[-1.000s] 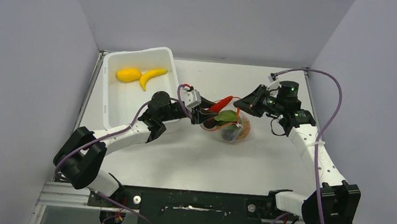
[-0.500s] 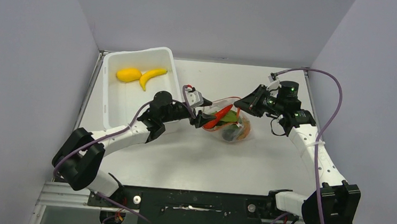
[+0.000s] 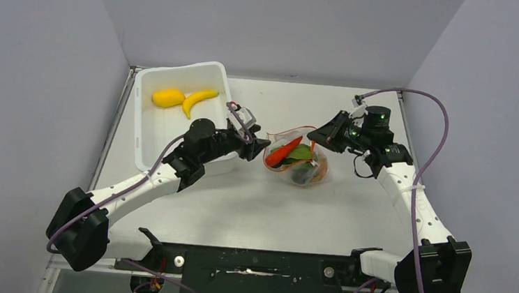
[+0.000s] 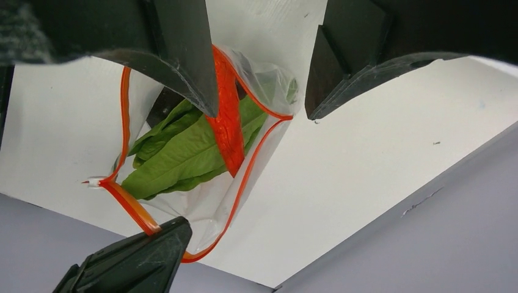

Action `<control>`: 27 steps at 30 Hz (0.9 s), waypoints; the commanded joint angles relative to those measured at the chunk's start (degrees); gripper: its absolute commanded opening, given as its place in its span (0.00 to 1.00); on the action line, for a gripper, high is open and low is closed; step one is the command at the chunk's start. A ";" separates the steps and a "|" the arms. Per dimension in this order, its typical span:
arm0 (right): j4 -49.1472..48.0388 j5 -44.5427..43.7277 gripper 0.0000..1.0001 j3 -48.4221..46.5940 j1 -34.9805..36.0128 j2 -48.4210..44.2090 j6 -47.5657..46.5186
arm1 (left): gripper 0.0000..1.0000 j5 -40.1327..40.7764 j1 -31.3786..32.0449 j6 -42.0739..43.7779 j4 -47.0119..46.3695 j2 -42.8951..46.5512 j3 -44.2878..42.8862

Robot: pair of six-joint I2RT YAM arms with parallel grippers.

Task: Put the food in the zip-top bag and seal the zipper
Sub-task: Place the fake vegetable in the zipper food storage bag.

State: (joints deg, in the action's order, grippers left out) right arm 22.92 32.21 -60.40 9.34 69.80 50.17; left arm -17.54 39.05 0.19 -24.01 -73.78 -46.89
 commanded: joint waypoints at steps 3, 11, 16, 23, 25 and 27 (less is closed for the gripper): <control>-2.44 -0.80 0.06 -1.89 -0.29 -2.22 -0.62 | 0.53 5.74 0.48 -5.18 3.33 2.12 -1.16; -1.78 -1.50 0.06 -1.52 -0.31 -2.12 -1.17 | 0.51 2.15 0.81 -9.99 -1.84 -2.02 -0.15; 2.40 -5.90 0.11 -3.46 -0.27 -3.02 -3.88 | 0.33 2.07 1.16 -11.69 -0.35 -4.74 -3.04; 15.43 -16.38 0.28 -10.14 -0.13 -2.84 -13.35 | 0.00 1.24 1.33 -15.15 -1.03 -5.39 -5.96; 18.52 -18.31 0.31 -11.44 -0.10 -2.83 -15.95 | 0.00 0.88 1.34 -16.39 -1.32 -5.54 -6.93; 20.70 -18.02 0.31 -12.62 -0.04 -2.83 -17.92 | 0.00 0.72 1.34 -17.54 -1.33 -5.79 -7.88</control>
State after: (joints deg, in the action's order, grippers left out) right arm 36.95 18.79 -68.95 9.34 68.75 39.31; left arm -15.40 40.14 -14.17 -21.93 -79.59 -50.11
